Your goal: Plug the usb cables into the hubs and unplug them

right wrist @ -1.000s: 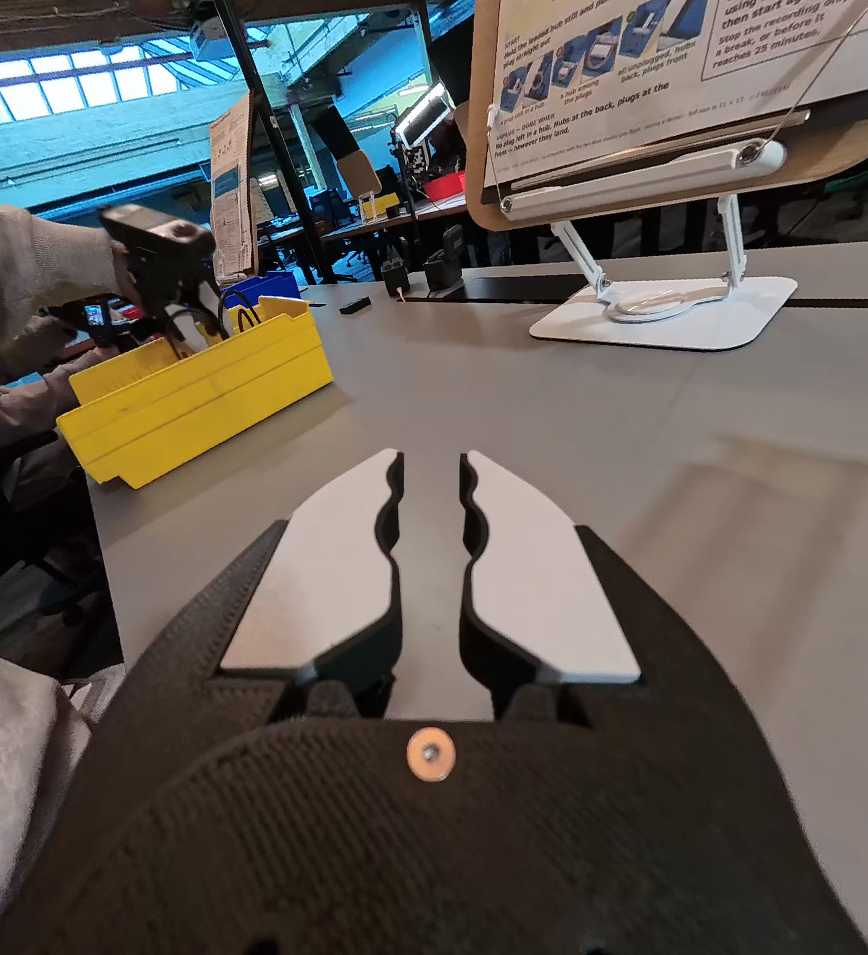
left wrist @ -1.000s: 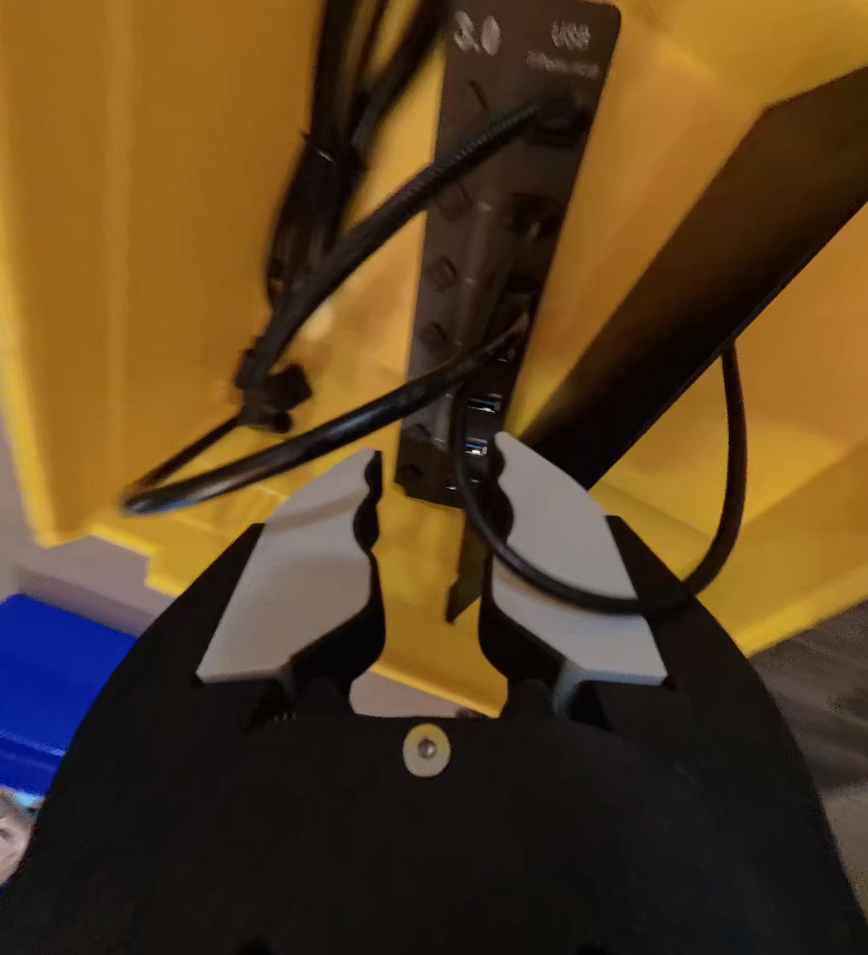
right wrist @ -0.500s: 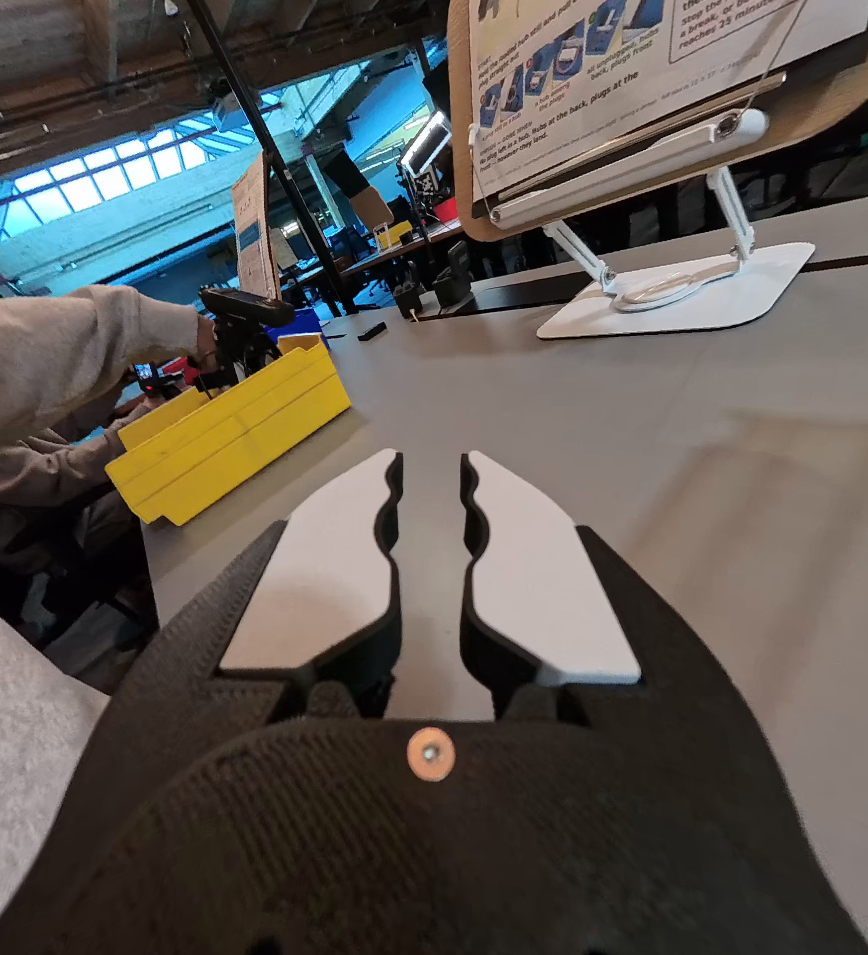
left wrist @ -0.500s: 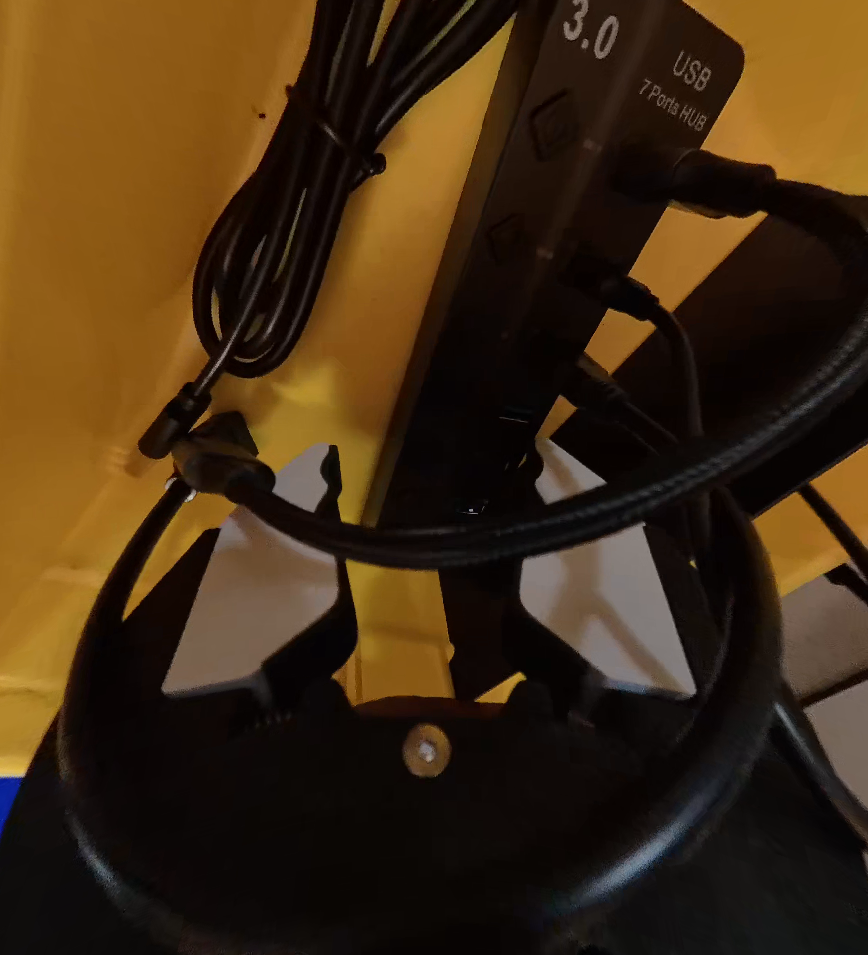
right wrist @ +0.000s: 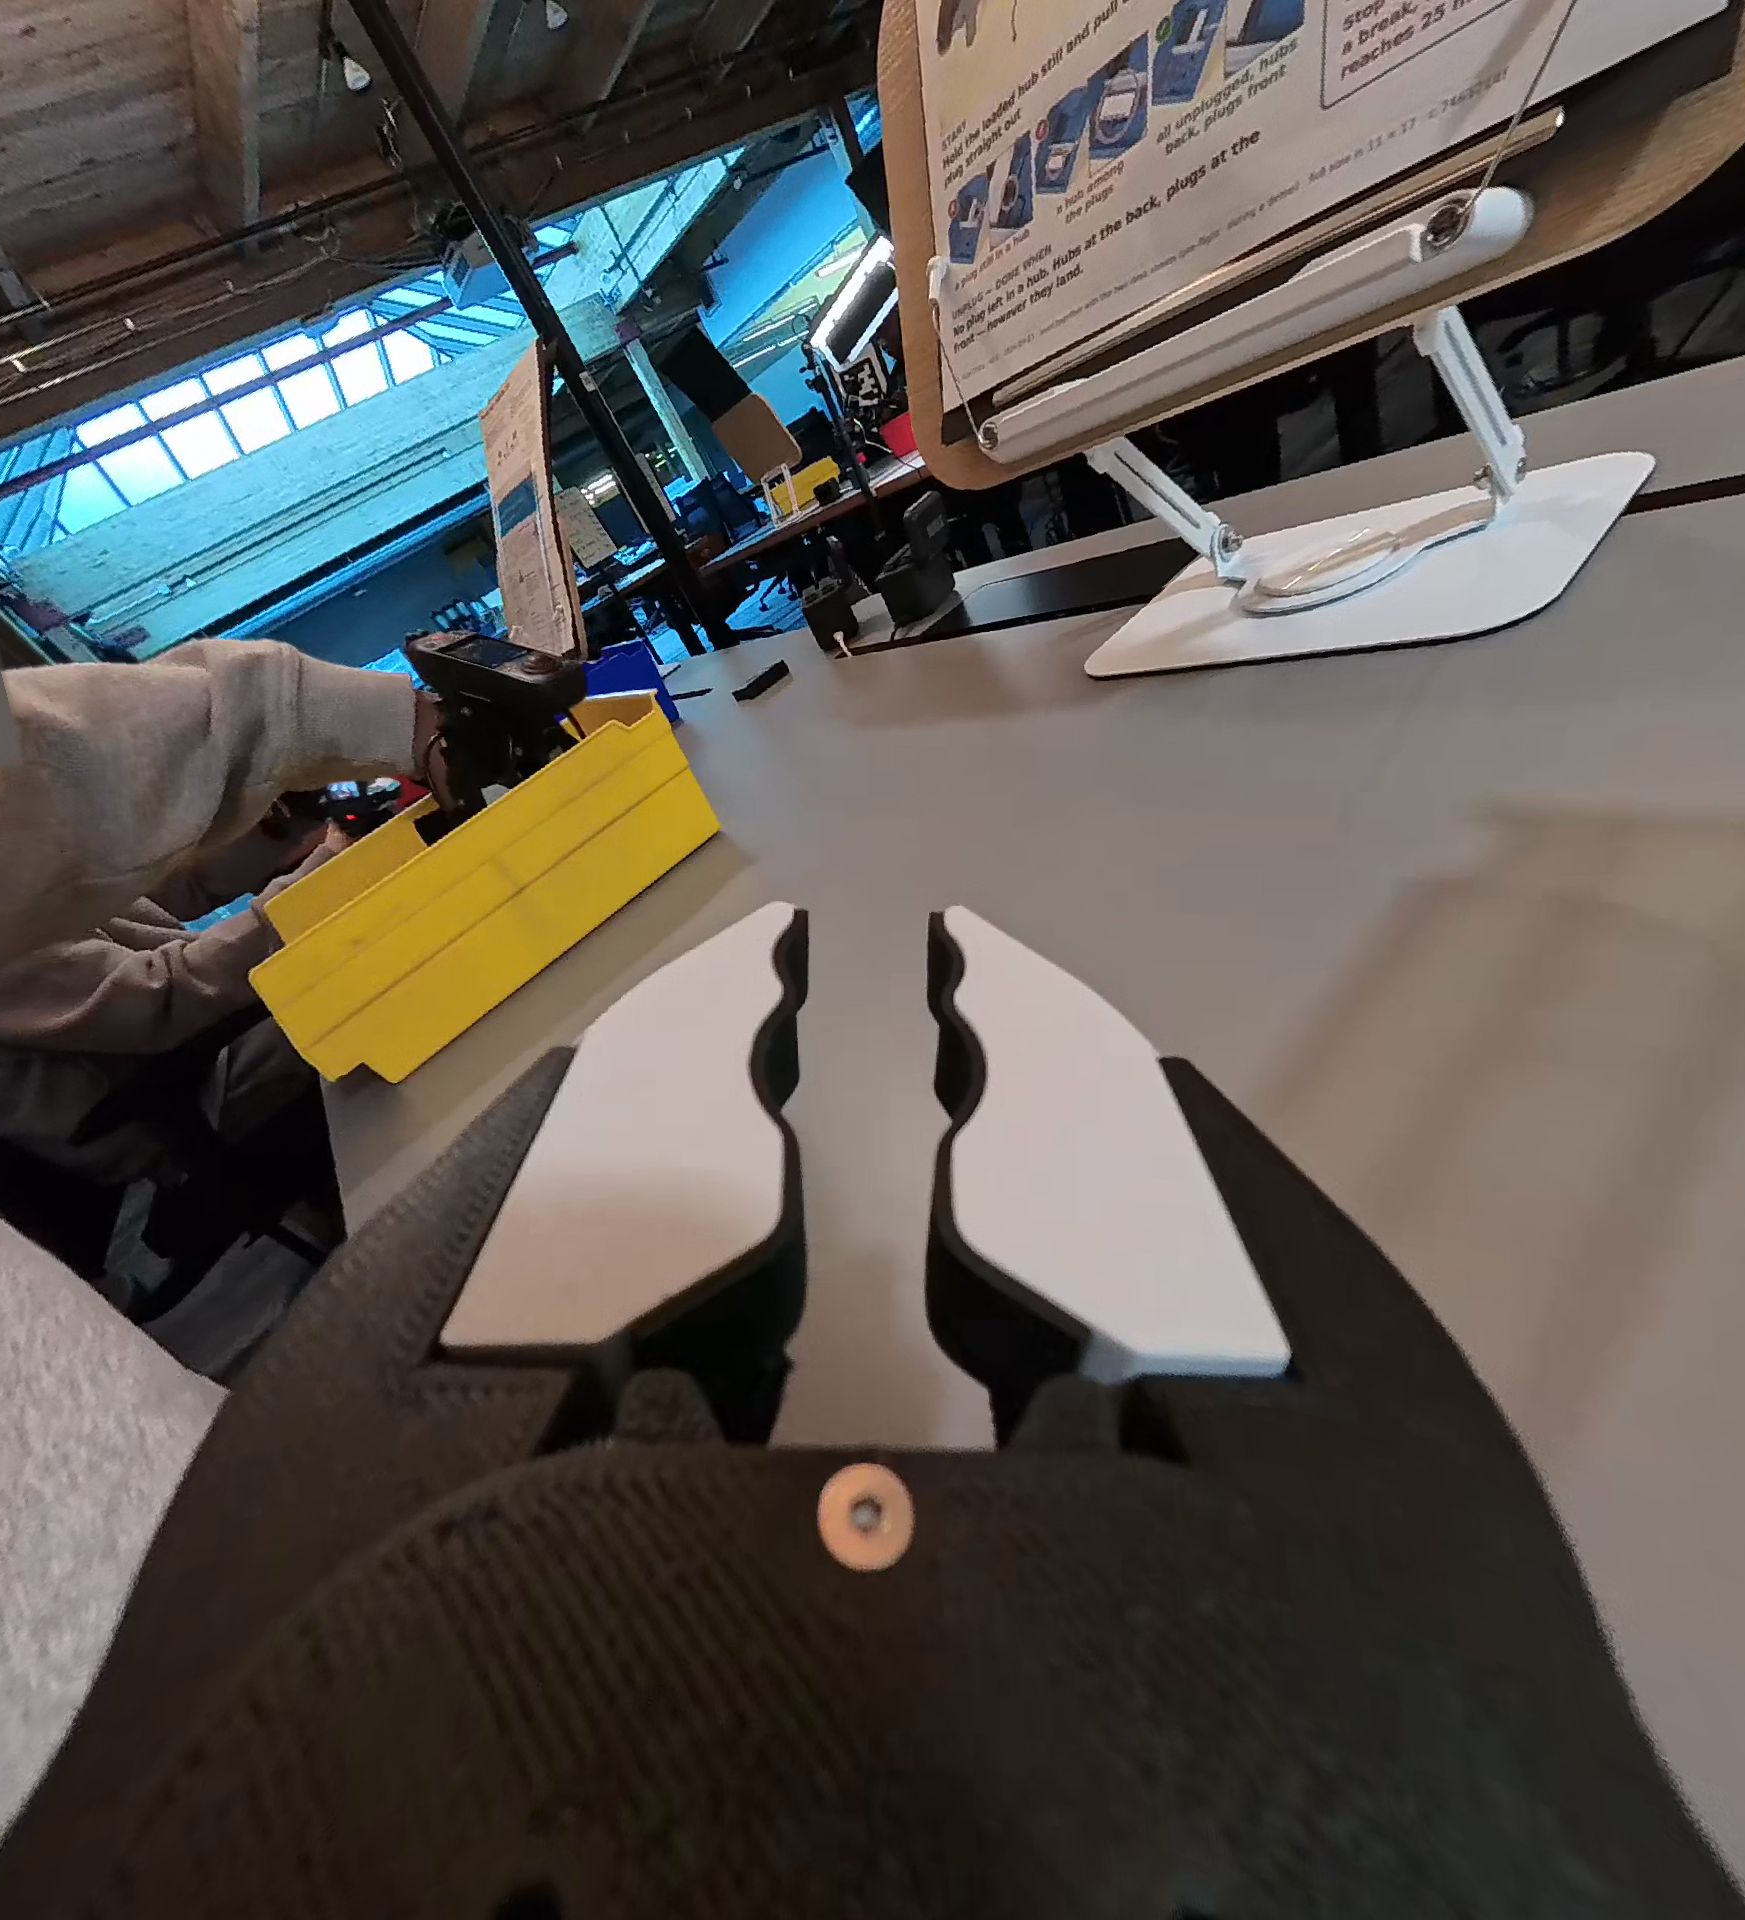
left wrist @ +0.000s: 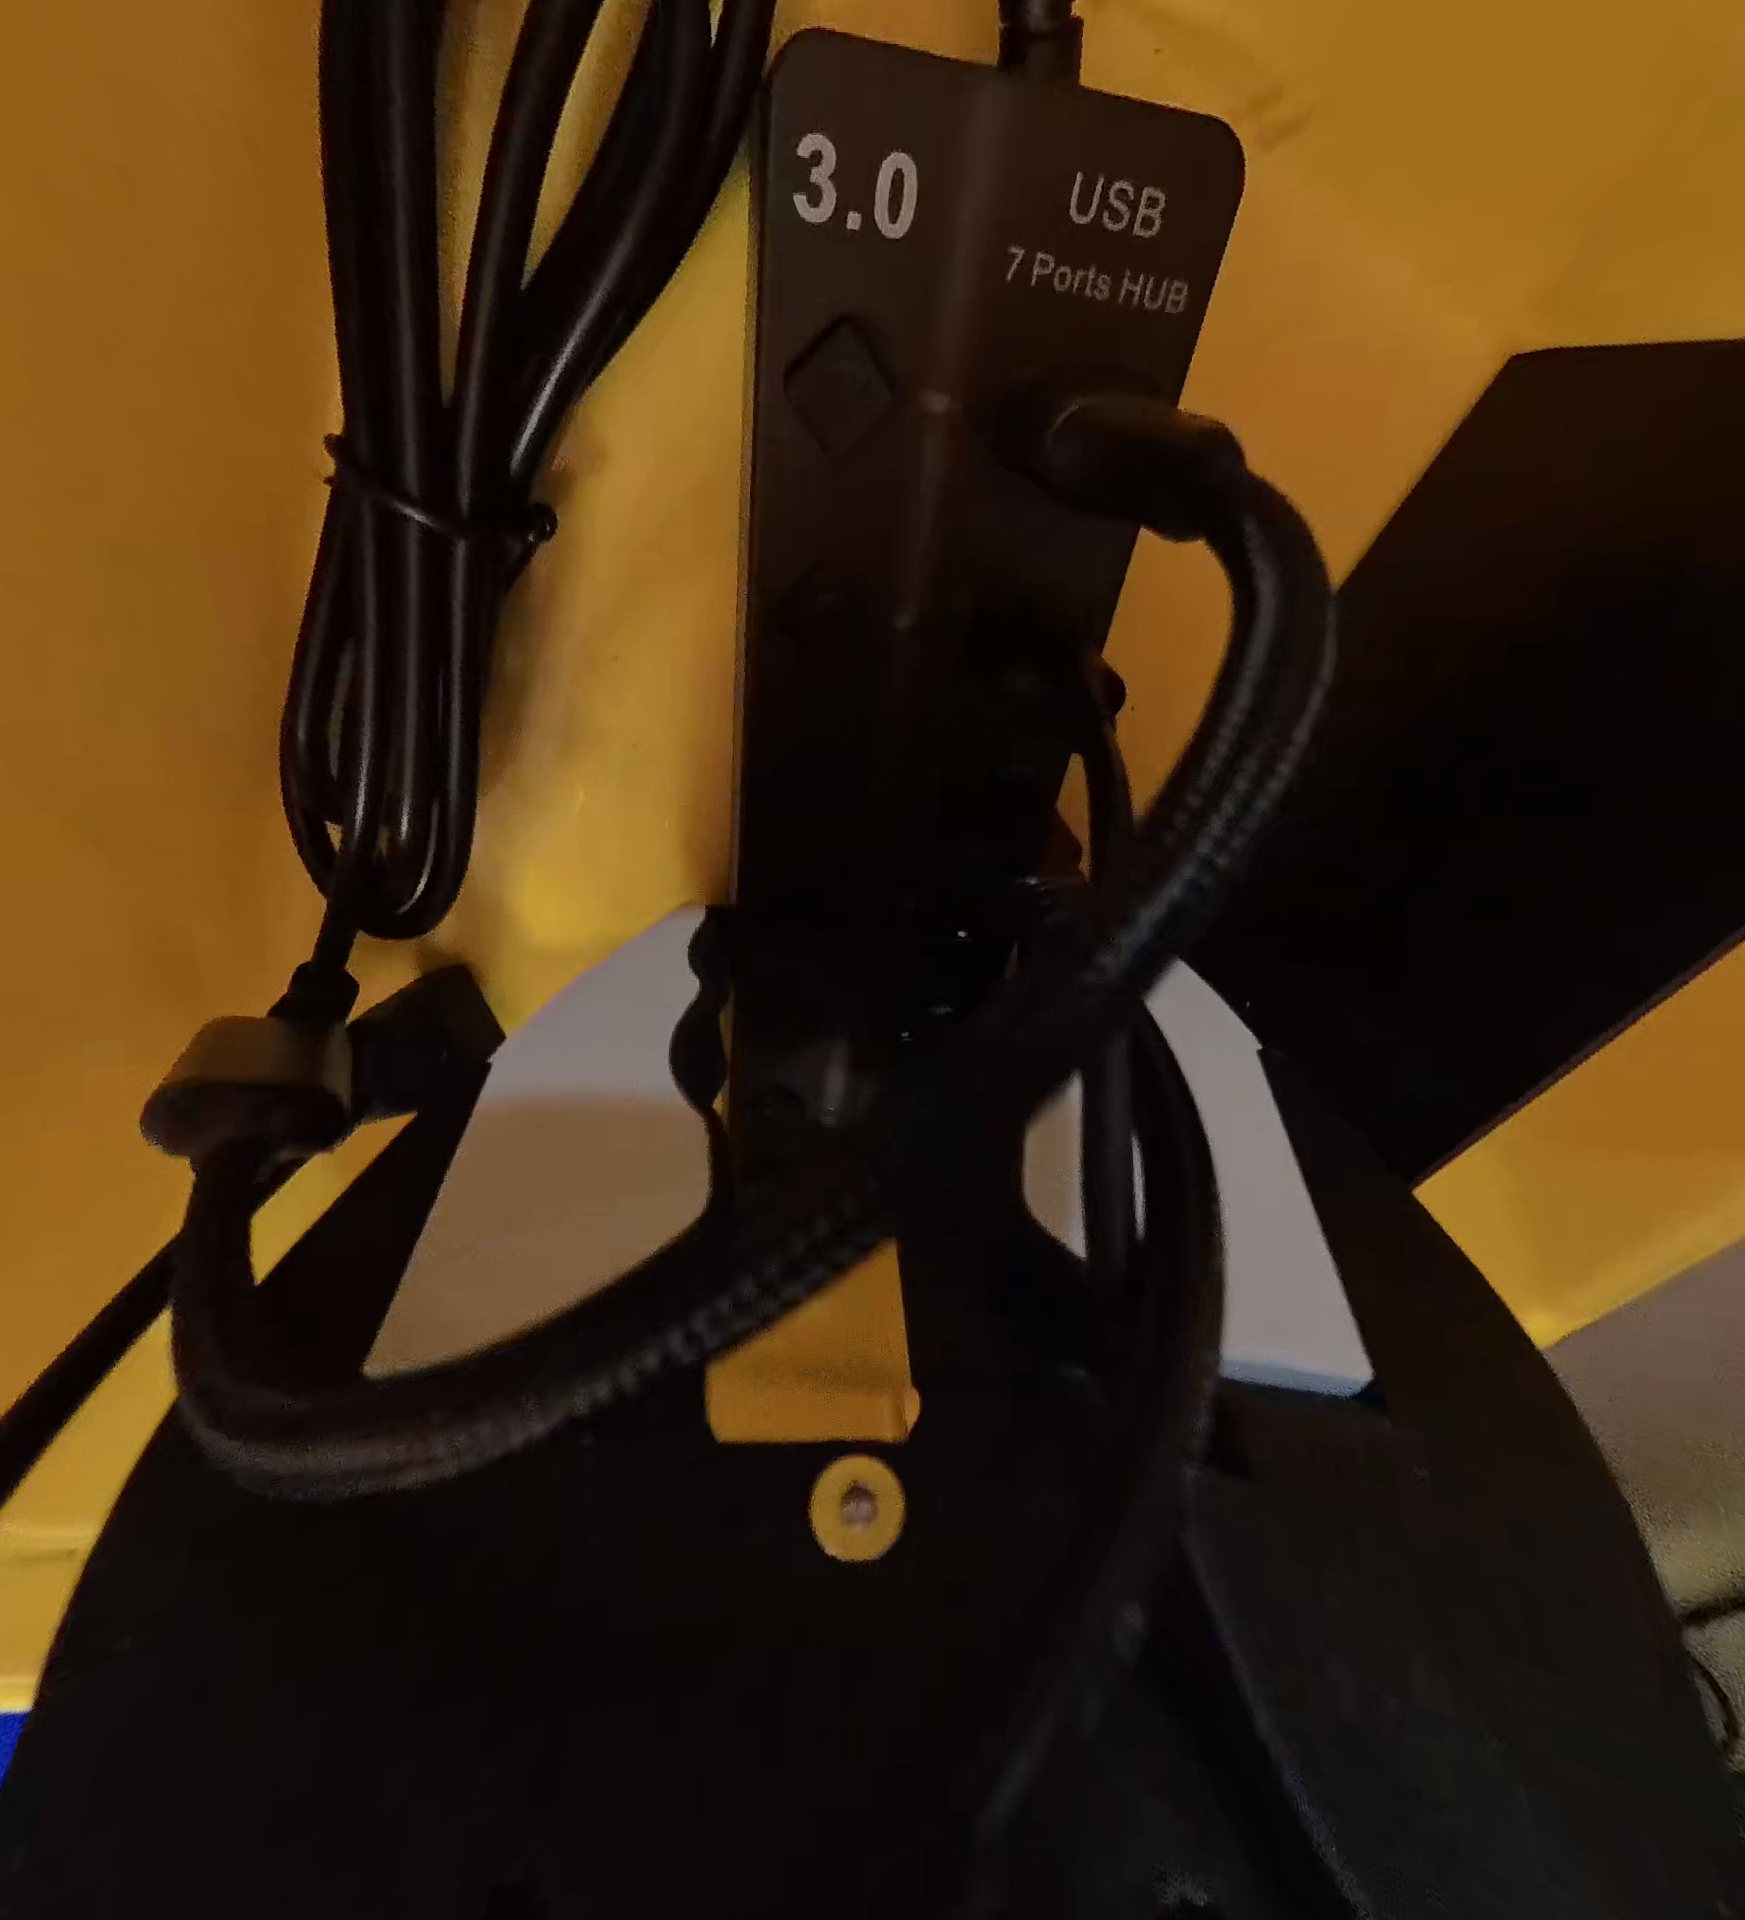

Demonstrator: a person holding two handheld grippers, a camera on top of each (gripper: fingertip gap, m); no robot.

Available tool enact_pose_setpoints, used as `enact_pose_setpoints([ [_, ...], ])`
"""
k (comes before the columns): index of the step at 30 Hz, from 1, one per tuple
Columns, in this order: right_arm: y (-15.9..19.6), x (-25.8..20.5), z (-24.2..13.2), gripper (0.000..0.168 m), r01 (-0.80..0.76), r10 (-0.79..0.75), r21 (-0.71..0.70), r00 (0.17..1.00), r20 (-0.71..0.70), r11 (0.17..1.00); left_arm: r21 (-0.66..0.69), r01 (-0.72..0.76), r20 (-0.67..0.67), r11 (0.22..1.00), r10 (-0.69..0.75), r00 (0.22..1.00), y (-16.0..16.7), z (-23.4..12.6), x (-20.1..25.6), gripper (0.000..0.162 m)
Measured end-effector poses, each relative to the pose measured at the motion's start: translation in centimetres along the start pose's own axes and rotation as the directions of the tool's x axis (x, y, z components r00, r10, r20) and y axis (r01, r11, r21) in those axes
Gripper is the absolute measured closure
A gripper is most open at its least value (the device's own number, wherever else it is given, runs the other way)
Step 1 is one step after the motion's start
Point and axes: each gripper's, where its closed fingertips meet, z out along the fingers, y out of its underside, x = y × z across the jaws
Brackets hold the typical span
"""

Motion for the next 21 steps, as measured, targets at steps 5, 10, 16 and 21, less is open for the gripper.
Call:
enact_pose_setpoints([
  [5, 0.0, -0.1, 0.0, 0.146, -0.014, 0.014, 0.004, 1.000, 0.008, 1.000, 0.013, -0.006, 0.060, 1.000, 0.005, 0.998, 0.1, -1.2, 0.0, 0.117],
  [10, -0.4, -0.8, -0.4, 0.146, -0.001, 0.001, 0.020, 1.000, 0.016, 1.000, 0.143, -0.003, 0.171, 0.990, -0.022, 0.985, -0.8, -8.0, 0.1, 0.106],
  [16, -0.7, -2.2, -0.7, 0.146, 0.018, -0.020, 0.029, 0.998, 0.051, 0.999, 0.184, -0.039, 0.311, 0.982, -0.020, 0.950, -0.5, -14.5, 1.9, 0.107],
  [21, -1.0, -3.4, -1.3, 0.146, 0.025, -0.029, 0.044, 0.996, 0.081, 0.999, 0.170, -0.087, 0.421, 0.982, 0.007, 0.907, -0.2, -17.2, 4.1, 0.107],
])
